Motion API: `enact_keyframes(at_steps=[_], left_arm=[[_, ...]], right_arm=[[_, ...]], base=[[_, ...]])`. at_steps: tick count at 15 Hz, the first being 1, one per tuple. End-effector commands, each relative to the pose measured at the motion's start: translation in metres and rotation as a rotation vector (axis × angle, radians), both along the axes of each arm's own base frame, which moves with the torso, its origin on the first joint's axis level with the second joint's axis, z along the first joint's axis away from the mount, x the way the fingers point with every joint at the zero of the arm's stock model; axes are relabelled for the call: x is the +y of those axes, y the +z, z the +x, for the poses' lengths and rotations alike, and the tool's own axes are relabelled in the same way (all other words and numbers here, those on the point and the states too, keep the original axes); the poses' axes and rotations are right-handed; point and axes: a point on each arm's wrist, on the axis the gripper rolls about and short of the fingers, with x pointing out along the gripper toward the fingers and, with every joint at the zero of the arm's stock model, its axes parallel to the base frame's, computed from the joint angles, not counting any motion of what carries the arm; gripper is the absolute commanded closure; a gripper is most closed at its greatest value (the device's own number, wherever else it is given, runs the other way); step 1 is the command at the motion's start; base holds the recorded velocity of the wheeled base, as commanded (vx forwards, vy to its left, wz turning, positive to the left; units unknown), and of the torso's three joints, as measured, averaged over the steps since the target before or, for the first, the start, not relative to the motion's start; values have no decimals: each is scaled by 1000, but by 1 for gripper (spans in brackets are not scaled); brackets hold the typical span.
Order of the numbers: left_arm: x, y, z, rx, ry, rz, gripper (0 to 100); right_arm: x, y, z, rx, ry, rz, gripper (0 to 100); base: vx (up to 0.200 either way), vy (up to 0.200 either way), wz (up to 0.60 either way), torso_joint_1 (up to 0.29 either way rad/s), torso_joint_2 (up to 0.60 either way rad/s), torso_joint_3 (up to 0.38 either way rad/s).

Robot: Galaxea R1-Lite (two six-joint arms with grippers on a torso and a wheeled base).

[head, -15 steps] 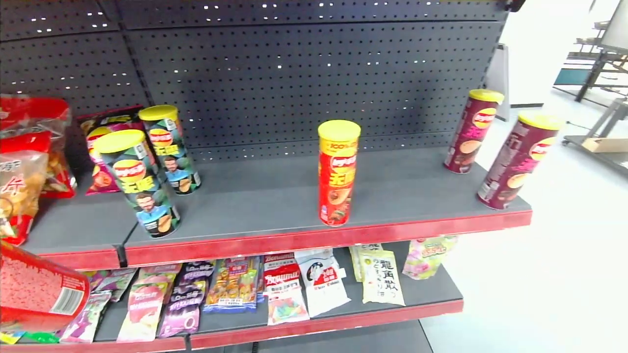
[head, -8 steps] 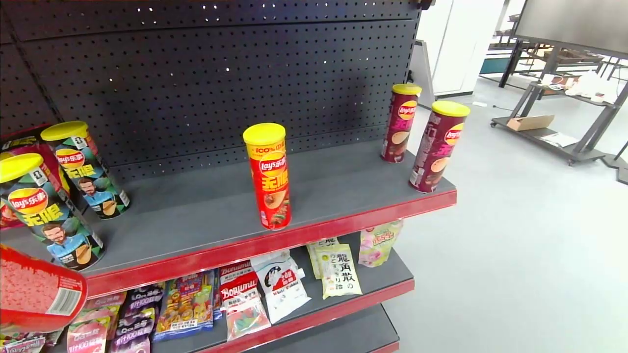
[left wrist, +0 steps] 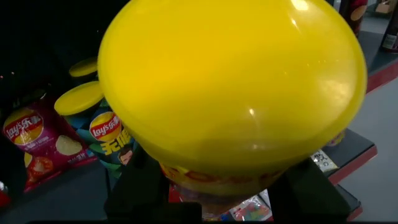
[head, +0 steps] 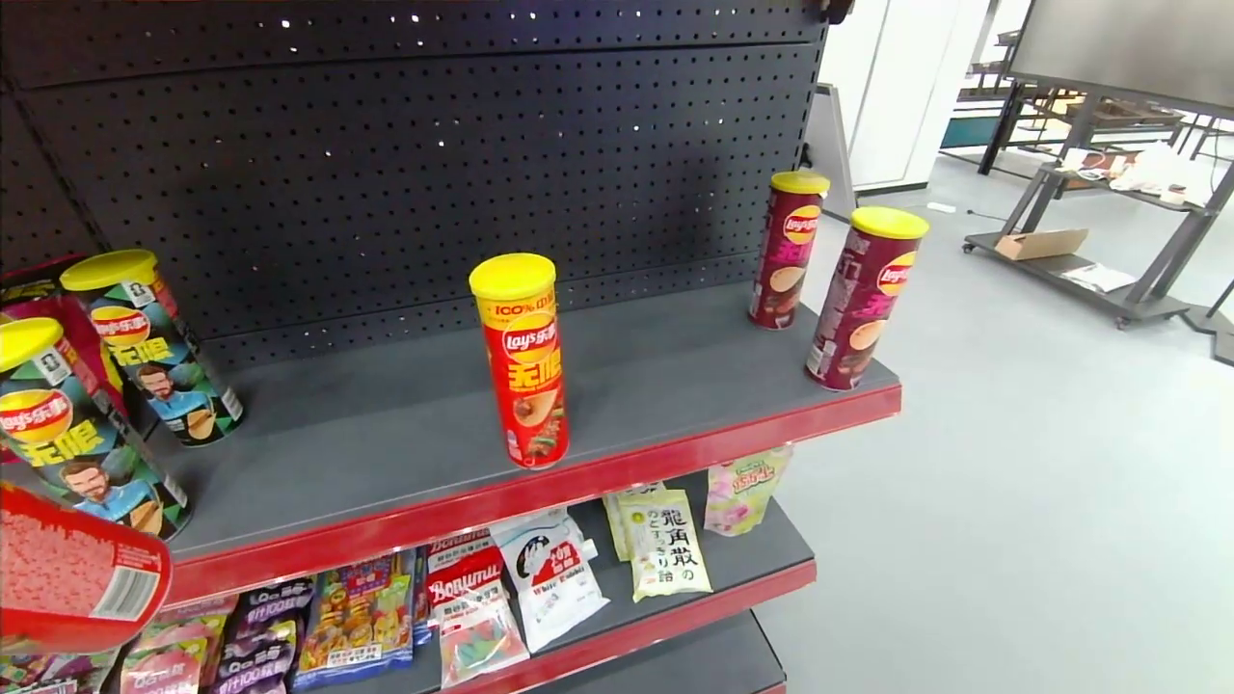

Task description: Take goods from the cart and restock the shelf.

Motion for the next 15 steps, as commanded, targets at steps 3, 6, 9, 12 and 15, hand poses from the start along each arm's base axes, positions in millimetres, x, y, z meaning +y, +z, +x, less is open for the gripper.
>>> enact_keyframes(at_steps=[3, 6, 9, 12, 15], left_arm=[[0, 0, 0, 1, 0, 0, 100], [0, -2, 1, 7, -4, -1, 100], [0, -5, 4, 29, -8, -8, 100], [1, -7, 11, 66, -14, -13, 100], [2, -7, 17, 93, -15, -21, 100]], right_arm=[[0, 1, -1, -16, 21, 4, 0], [2, -3, -8, -69, 83, 23, 0], [2, -12, -7, -69, 81, 84, 0], [1, -19, -3, -69, 58, 144, 0], [-2, -21, -1, -92, -109, 192, 0]], base=[[67, 0, 0, 4, 2, -1], [0, 0, 0, 0, 0, 0], [0, 0, 0, 0, 0, 0], [0, 0, 0, 0, 0, 0], [0, 0, 0, 0, 0, 0]])
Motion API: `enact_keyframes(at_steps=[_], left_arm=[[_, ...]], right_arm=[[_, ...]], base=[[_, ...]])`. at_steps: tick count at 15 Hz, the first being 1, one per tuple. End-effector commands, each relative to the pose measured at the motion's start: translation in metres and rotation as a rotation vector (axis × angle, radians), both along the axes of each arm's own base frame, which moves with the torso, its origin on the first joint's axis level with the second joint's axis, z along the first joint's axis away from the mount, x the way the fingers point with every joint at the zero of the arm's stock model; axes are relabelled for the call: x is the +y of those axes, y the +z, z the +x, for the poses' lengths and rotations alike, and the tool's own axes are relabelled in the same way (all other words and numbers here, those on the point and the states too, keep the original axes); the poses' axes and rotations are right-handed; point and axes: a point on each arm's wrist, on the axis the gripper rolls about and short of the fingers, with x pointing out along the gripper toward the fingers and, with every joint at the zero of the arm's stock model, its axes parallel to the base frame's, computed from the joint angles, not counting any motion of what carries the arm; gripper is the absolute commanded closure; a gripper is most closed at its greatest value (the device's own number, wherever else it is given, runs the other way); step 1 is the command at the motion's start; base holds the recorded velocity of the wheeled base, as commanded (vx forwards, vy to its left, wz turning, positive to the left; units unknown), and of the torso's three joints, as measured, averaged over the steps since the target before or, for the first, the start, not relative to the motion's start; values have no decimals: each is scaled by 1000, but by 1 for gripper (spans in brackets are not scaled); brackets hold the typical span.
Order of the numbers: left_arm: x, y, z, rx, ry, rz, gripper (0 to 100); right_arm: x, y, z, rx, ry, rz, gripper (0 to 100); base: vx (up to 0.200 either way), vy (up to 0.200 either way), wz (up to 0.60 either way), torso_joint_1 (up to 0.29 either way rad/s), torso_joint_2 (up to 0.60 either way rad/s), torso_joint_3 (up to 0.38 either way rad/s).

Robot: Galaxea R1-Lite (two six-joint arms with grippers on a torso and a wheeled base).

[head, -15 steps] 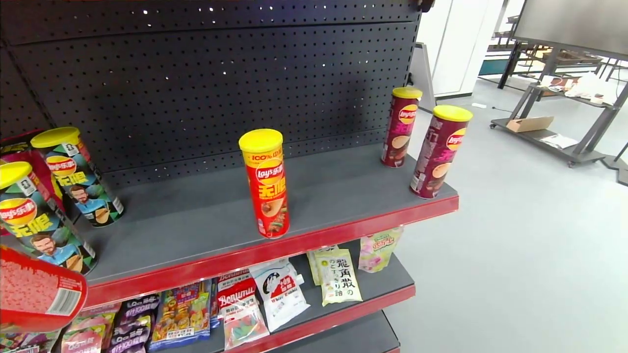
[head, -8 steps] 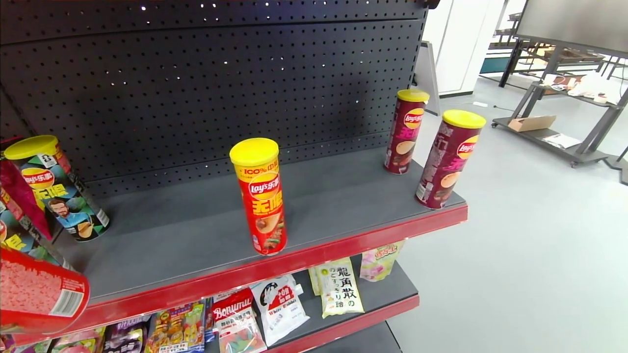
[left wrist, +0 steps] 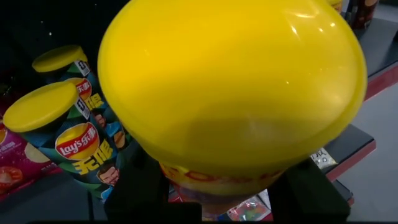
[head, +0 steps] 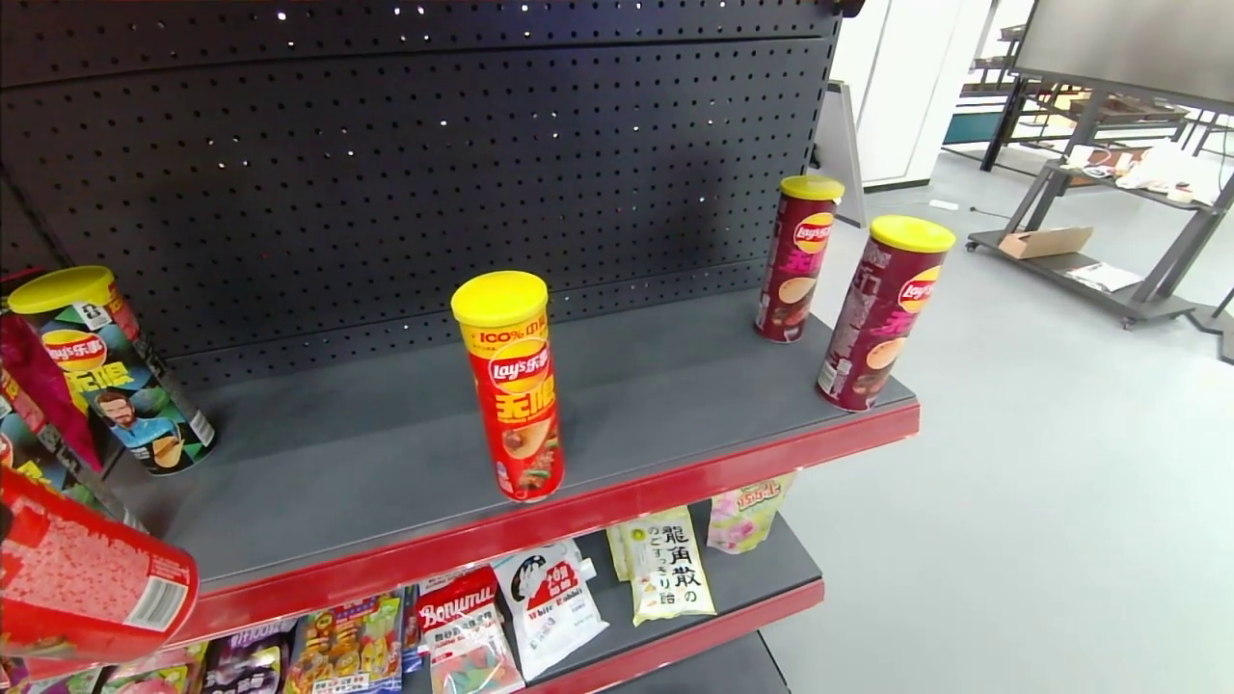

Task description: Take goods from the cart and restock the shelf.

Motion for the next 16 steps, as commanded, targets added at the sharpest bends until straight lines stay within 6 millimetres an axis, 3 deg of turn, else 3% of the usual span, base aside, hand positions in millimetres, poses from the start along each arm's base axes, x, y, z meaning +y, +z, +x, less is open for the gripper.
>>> enact_keyframes(at_steps=[1, 6, 9, 11, 12, 16], left_arm=[[0, 0, 6, 26, -7, -3, 100], [0, 1, 13, 52, -45, -7, 100], [0, 2, 15, 56, -74, -7, 100], [0, 4, 16, 53, -79, -7, 100], [0, 7, 17, 51, -79, -8, 100], [0, 12, 20, 45, -79, -6, 100]], right_arm=[[0, -2, 1, -12, -5, 9, 0], [0, -3, 4, -61, 15, -37, 0], [2, -4, 4, -55, 97, 40, 0], [2, -3, 3, -48, 82, 41, 0], [0, -4, 3, -44, -11, 32, 0], [1, 2, 3, -105, 61, -26, 0]], base=[[0, 0, 0, 0, 0, 0], [0, 0, 0, 0, 0, 0], [0, 0, 0, 0, 0, 0], [0, 0, 0, 0, 0, 0], [0, 0, 0, 0, 0, 0], [0, 0, 0, 0, 0, 0]])
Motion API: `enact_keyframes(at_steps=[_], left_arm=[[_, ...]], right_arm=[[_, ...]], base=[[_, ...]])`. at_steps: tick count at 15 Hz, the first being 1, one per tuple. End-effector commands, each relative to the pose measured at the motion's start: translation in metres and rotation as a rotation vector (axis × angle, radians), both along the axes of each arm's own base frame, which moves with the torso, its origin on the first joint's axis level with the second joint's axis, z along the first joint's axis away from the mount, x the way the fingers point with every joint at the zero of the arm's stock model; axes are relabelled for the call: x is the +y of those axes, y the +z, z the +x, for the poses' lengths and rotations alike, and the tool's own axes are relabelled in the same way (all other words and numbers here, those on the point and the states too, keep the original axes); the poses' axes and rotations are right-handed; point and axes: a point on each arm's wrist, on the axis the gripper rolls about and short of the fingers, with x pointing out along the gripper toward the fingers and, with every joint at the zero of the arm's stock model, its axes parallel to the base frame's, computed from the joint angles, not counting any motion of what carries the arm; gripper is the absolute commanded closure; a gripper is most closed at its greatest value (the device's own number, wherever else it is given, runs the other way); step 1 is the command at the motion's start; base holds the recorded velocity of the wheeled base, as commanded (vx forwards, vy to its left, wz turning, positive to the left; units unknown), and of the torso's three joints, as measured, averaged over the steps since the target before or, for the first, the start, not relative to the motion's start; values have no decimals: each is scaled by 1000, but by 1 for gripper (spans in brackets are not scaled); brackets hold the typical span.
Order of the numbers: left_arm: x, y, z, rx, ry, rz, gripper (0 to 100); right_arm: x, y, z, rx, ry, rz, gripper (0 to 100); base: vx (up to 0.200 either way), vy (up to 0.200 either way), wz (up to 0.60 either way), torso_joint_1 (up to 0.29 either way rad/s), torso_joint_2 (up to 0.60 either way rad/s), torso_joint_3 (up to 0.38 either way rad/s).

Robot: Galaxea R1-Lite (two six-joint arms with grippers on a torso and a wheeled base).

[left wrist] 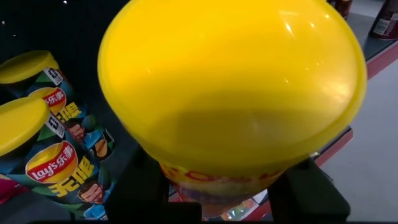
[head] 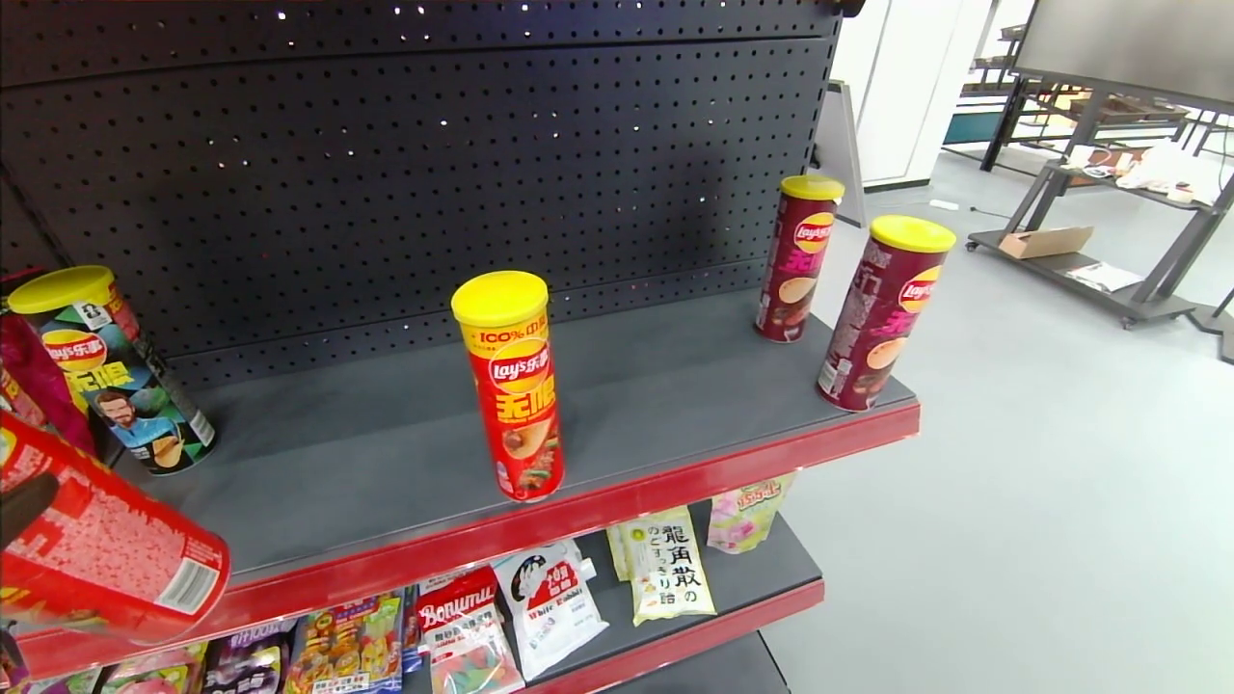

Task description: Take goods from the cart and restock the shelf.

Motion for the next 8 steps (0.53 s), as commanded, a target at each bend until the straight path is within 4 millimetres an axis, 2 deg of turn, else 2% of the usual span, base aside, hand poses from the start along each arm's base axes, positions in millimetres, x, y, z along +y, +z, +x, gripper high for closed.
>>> enact_keyframes(at_steps=[1, 3, 8], left_arm=[[0, 1, 2, 3, 0, 1, 100], [0, 2, 3, 5, -1, 5, 100], [1, -4, 6, 31, 1, 2, 100]], right_arm=[[0, 1, 0, -4, 12, -1, 0], [0, -11, 1, 103, 17, 33, 0], [0, -11, 1, 104, 14, 82, 0]], base=[[0, 0, 0, 0, 0, 0], [0, 0, 0, 0, 0, 0], [0, 0, 0, 0, 0, 0]])
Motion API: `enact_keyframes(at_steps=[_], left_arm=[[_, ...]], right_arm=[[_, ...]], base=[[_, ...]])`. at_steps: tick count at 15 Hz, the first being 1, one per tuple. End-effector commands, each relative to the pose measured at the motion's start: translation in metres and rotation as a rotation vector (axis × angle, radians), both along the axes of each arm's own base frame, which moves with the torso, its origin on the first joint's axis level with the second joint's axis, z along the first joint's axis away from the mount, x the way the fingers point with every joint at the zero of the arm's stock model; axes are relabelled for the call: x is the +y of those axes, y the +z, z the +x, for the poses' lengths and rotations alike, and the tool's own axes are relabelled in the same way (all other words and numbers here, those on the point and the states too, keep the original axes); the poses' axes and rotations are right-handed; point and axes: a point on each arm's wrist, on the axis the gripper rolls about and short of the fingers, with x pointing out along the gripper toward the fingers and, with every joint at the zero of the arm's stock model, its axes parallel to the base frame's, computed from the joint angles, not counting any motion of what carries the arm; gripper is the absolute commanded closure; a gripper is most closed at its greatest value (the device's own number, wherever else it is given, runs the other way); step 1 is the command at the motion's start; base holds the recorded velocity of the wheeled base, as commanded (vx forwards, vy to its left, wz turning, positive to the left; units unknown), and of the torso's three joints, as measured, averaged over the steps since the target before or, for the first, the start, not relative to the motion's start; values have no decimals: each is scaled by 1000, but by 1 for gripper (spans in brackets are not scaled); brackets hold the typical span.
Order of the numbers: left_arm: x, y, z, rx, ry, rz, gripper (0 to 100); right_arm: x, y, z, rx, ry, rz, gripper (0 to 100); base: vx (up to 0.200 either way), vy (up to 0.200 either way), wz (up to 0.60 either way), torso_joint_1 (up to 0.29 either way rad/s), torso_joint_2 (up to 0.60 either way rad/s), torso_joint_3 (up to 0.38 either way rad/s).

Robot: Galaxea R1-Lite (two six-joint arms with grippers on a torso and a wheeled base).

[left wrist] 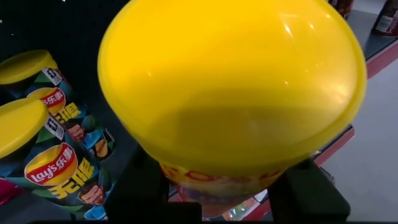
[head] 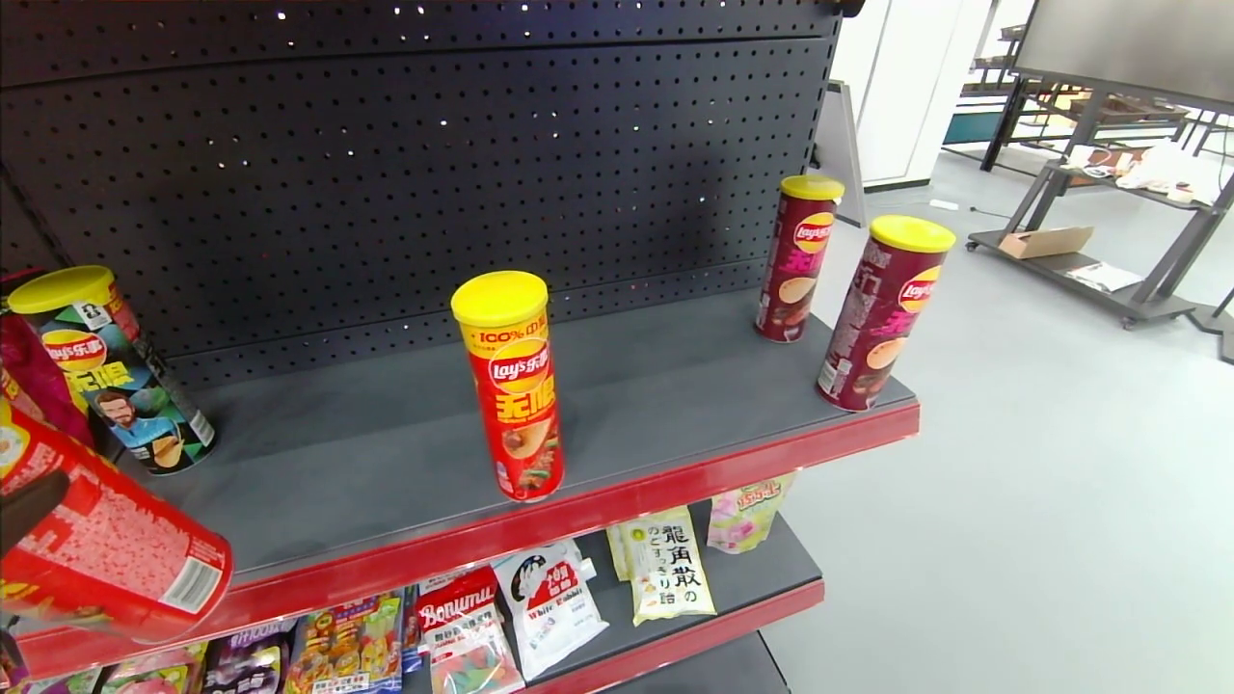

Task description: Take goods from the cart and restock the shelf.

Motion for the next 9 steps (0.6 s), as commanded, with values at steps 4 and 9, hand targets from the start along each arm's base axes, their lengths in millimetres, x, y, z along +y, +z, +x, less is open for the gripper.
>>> enact_keyframes(at_steps=[4, 9], left_arm=[[3, -1, 25, 73, 3, -11, 100], [9, 3, 94, 68, -13, -8, 100]], right_arm=[[0, 0, 0, -1, 1, 2, 0], [0, 0, 0, -1, 1, 2, 0]], base=[[0, 0, 0, 0, 0, 0], [0, 0, 0, 0, 0, 0]])
